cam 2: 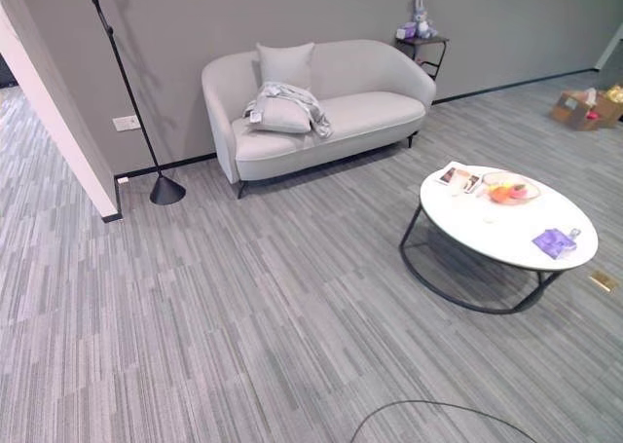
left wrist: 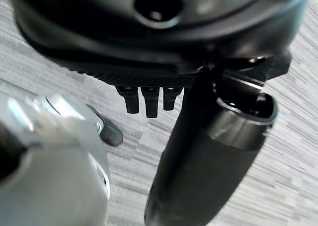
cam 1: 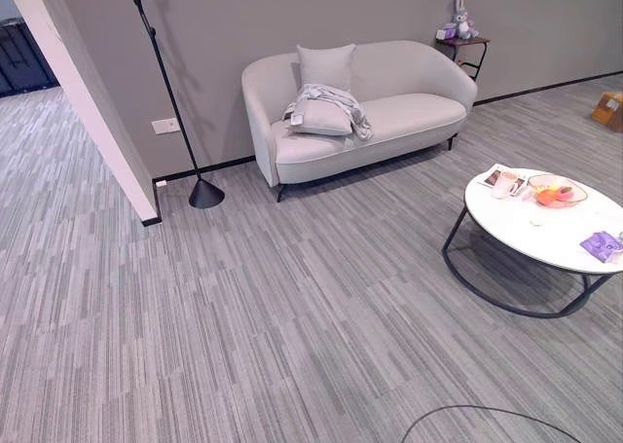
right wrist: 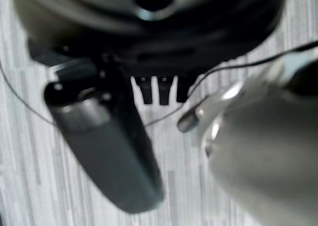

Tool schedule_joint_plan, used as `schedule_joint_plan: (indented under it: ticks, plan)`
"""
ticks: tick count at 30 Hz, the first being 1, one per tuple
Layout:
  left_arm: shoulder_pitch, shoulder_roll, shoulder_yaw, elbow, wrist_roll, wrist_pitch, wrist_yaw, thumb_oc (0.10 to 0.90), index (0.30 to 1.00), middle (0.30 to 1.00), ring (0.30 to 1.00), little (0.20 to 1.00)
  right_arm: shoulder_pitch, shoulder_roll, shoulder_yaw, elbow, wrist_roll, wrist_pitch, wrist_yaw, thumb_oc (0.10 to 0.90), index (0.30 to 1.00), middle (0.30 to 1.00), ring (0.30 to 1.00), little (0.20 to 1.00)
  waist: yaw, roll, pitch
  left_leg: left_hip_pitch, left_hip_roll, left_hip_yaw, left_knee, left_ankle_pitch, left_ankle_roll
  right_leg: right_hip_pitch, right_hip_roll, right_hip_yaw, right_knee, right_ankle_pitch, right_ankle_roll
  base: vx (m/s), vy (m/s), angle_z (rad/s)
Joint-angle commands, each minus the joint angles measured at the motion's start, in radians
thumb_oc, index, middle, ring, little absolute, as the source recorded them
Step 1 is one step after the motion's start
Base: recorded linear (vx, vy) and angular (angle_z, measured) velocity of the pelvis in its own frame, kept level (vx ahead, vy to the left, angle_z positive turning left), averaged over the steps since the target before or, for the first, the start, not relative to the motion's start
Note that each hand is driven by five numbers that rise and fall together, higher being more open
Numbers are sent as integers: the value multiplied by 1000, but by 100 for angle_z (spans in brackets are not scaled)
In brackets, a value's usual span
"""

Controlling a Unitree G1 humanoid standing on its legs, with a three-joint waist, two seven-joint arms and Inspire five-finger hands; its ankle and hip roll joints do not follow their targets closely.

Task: Hang the clothes on the sofa on the clothes rack.

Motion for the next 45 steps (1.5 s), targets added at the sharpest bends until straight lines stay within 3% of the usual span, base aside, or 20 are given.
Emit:
schedule_joint_plan:
  ticks: [1,7,10,13,20,45]
  plan:
    - [-34,17,29,55,22,-33,4,800,900,900,900,900,-37,23,17,68,-27,-15,-7,800,900,900,900,900,4,-35,-6,12,9,-8,-97,7,-40,113,-74,51,-154,35,140,0,0,0]
    - [-34,0,-69,84,134,-12,-32,800,900,900,900,900,-26,49,115,61,-123,-13,20,800,900,900,900,900,-3,-43,-4,8,12,0,-97,9,-39,105,-74,59,-154,42,139,0,0,0]
    - [-34,0,-69,84,135,-13,-32,800,900,900,900,900,-25,49,115,61,-124,-13,21,800,900,900,900,900,-2,-43,-5,7,12,1,-97,9,-39,105,-74,60,-154,42,139,-5,-4,-7]
    - [-47,1,-158,62,233,-19,-34,800,900,900,900,900,-31,60,200,21,-214,-21,30,800,900,900,900,900,-7,-46,-3,11,14,5,-97,5,-38,105,-75,68,-154,45,139,-18,-9,-9]
    - [-57,-1,-219,57,306,-16,-55,800,900,900,900,900,-28,65,264,-5,-300,-24,46,800,900,900,900,900,-13,-46,-2,14,12,7,-97,2,-36,106,-77,71,-154,46,138,-2,0,-2]
    - [-80,-2,-312,35,398,-27,-42,800,900,900,900,900,-57,32,302,4,-433,-26,57,800,900,900,900,900,-15,-28,25,37,-11,-12,-97,-17,-17,129,-96,64,-154,47,142,6,14,0]
